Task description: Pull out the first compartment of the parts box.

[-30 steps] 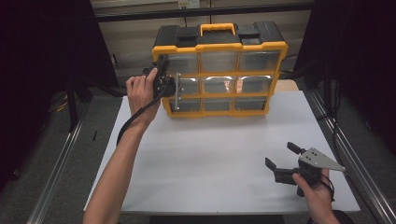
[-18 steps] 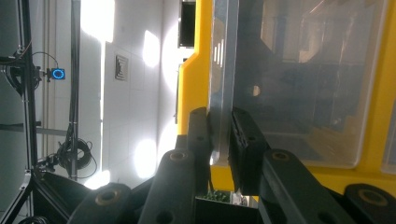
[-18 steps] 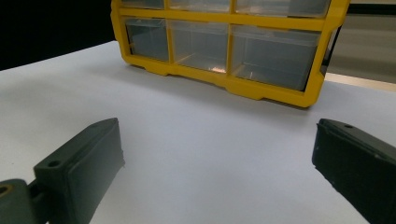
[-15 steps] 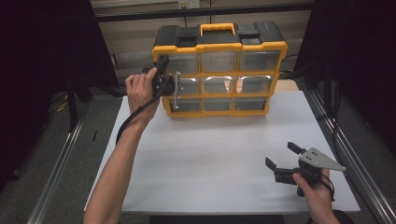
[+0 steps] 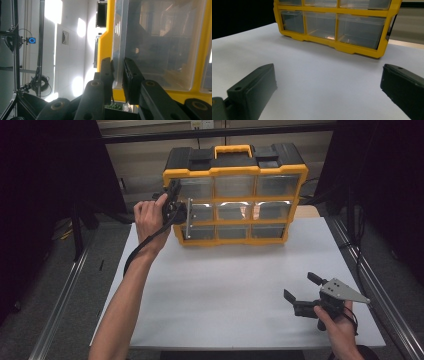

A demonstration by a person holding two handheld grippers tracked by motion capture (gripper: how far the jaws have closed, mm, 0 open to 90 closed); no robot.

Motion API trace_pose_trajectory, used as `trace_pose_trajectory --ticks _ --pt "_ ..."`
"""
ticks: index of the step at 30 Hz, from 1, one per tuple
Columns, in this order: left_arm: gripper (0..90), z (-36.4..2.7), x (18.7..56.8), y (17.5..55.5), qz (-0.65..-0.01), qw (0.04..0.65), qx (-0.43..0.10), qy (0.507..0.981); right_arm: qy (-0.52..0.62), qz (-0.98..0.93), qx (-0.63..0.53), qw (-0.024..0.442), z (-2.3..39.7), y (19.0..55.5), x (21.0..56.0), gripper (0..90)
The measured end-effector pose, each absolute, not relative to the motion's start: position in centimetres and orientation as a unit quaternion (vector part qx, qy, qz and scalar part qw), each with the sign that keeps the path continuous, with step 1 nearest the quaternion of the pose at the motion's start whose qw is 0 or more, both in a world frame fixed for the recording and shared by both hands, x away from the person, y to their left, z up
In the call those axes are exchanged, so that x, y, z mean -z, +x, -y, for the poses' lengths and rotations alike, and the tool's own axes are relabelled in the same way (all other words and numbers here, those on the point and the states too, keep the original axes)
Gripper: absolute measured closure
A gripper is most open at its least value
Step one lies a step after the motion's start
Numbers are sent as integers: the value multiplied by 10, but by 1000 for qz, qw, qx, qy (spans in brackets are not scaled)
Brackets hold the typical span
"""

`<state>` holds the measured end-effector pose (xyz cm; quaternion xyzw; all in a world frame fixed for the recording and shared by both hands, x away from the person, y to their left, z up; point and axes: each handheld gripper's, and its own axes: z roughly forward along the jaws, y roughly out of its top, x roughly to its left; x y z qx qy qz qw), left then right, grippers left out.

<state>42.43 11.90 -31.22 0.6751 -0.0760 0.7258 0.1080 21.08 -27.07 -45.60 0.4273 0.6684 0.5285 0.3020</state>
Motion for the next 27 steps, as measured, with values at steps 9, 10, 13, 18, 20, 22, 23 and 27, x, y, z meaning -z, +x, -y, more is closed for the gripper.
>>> trace_pose_trajectory --ticks 9,10,13,18,20,22,23,27 --pt "799 -120 313 419 79 111 -730 670 427 -665 -531 305 271 210 456 0" --pt "798 -120 313 419 76 115 -728 671 427 -665 -531 305 271 210 456 0" --pt "797 -120 314 417 76 116 -731 668 428 -665 -530 306 271 210 456 0" --pt "799 -121 314 414 79 117 -731 667 427 -666 -529 307 271 210 456 0" --pt "800 -121 314 413 78 116 -730 669 427 -665 -529 307 271 210 456 0" --pt "800 -121 314 411 84 115 -735 663 428 -666 -529 307 271 210 456 0" --pt "799 -122 315 410 77 119 -733 665 427 -666 -529 307 271 210 456 0" --pt "800 -124 314 408 82 117 -732 667 427 -666 -528 308 271 210 456 0"
